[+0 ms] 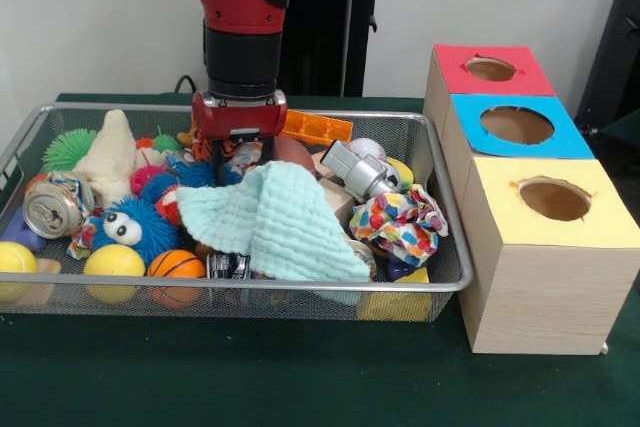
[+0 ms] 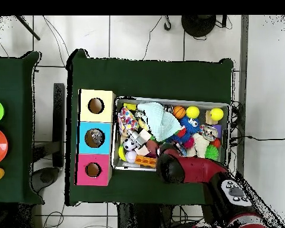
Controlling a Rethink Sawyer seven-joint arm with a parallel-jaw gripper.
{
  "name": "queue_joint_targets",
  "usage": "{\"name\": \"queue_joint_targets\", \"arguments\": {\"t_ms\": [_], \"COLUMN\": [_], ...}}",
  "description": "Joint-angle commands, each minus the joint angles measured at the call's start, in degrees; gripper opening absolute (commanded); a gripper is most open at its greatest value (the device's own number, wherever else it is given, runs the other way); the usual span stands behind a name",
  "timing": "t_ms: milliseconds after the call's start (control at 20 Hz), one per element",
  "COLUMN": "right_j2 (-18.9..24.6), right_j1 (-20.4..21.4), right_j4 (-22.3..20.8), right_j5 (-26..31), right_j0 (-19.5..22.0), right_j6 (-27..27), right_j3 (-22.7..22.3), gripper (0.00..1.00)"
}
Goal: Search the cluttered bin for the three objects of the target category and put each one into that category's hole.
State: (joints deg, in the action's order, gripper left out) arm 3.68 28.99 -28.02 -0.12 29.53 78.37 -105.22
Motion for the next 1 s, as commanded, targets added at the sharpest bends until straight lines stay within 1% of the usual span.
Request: {"name": "queue_joint_targets", "arguments": {"t_ms": [50, 300, 450, 850, 1000], "right_j2": [-2.7, -2.5, -3.1, -3.9, -3.6], "right_j1": [-3.7, -1.6, -0.1, 0.1, 0.9], "right_j4": [-4.3, -4.9, -5.0, -6.0, -5.8], "right_j5": [-2.9, -1.6, -1.1, -1.5, -0.2], "right_j0": [1.6, 2.8, 2.5, 2.8, 3.2], "right_j6": [6.7, 5.6, 5.7, 6.2, 6.0], "right_j3": [-0.4, -1.6, -2.2, -3.3, -4.0], "gripper": [1.0, 1.0, 1.0, 1.0, 1.0]}}
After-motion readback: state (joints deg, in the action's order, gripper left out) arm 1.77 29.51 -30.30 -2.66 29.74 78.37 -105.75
